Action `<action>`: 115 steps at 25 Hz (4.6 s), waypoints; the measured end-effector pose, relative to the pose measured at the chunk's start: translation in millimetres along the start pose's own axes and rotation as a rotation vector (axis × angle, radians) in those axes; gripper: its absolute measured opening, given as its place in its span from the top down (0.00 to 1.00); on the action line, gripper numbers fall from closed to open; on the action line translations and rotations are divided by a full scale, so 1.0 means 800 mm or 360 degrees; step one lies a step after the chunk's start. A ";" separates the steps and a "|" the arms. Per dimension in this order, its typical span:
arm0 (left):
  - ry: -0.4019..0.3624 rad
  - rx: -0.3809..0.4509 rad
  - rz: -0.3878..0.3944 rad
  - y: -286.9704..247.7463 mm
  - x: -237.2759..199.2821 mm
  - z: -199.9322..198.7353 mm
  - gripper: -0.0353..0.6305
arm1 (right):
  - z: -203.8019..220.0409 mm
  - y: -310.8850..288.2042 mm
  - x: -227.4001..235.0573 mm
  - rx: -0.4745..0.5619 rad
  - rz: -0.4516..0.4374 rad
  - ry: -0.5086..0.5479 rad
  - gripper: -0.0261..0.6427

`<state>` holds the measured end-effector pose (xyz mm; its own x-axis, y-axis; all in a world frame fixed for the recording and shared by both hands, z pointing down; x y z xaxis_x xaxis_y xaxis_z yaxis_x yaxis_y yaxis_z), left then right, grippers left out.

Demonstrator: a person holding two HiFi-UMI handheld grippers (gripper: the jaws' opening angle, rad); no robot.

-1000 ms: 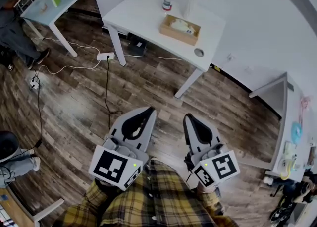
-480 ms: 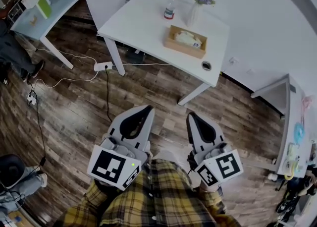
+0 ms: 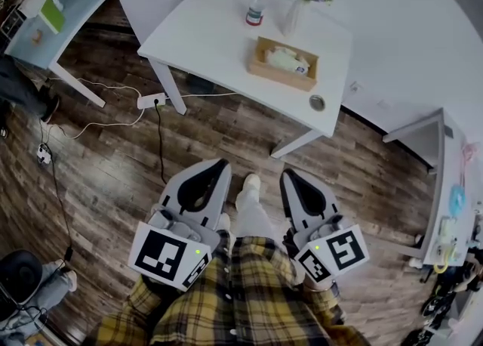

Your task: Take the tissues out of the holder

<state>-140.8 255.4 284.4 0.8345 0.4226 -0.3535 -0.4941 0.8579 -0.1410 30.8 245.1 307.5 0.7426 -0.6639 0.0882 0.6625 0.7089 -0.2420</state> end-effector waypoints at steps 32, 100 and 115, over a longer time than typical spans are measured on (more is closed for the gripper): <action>-0.0011 0.0007 -0.0088 -0.283 -0.063 -0.069 0.94 | -0.059 -0.155 0.250 -0.0036 -0.0062 -0.0022 0.94; 0.0073 -0.0438 0.0640 -0.540 -0.168 -0.141 0.65 | -0.130 -0.319 0.391 -0.0035 0.0411 -0.0110 0.94; -0.0176 -0.0836 0.0749 -0.549 -0.155 -0.084 0.65 | -0.108 -0.301 0.391 -0.0004 0.0510 -0.0219 0.94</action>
<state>-43.7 -193.4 328.3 0.5099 0.7644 -0.3946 -0.8368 0.3345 -0.4334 95.3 -153.8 309.4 0.9193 -0.3689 0.1369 0.3932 0.8755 -0.2808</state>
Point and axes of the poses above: the fingertips, and each gripper's own axes: y backward along the fingers, x to its right, z out of its underside, the point moved 6 cm from there along y, backward along the fingers, and after that the axes turned 8 degrees about y, right-handed, at the moved point
